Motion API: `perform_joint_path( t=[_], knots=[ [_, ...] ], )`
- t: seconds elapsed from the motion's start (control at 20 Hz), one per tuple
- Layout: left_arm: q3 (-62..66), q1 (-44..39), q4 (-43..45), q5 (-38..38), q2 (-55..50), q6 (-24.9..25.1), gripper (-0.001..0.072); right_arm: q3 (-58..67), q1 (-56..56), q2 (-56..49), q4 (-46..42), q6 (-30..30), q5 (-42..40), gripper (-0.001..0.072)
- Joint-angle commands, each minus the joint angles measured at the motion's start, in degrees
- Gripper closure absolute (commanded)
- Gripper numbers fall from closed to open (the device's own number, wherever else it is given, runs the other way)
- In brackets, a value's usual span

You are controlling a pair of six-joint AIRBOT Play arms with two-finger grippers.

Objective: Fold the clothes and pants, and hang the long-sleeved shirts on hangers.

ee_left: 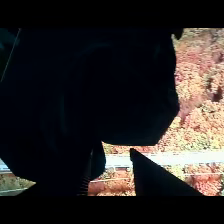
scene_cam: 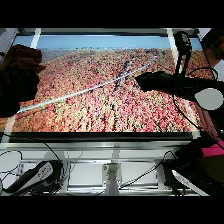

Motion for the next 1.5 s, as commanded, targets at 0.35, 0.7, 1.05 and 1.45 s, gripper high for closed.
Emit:
perform_joint_path(
  t=[0.35, 0.7, 1.05, 1.45],
  knots=[
    [-0.74, 5.66, 1.70, 19.63, -15.30, -0.26, 0.0047, 0.00, 0.04, -0.04, 0.00, 0.02, 0.02, 0.0340],
    [-0.61, 5.66, 1.73, 33.55, -23.08, 1.49, 0.0052, 0.00, 0.04, -0.02, 0.02, 0.02, 0.02, 0.0340],
    [-0.61, 6.29, 1.70, 39.12, -27.28, 2.12, 0.0413, 0.00, 0.04, -0.02, 0.02, 0.02, 0.02, 0.0340],
    [-0.63, 1.90, -3.50, 27.34, -21.07, 1.92, 0.0657, 0.00, 0.02, -0.04, 0.02, 0.02, 0.02, 0.0340]
  ],
)
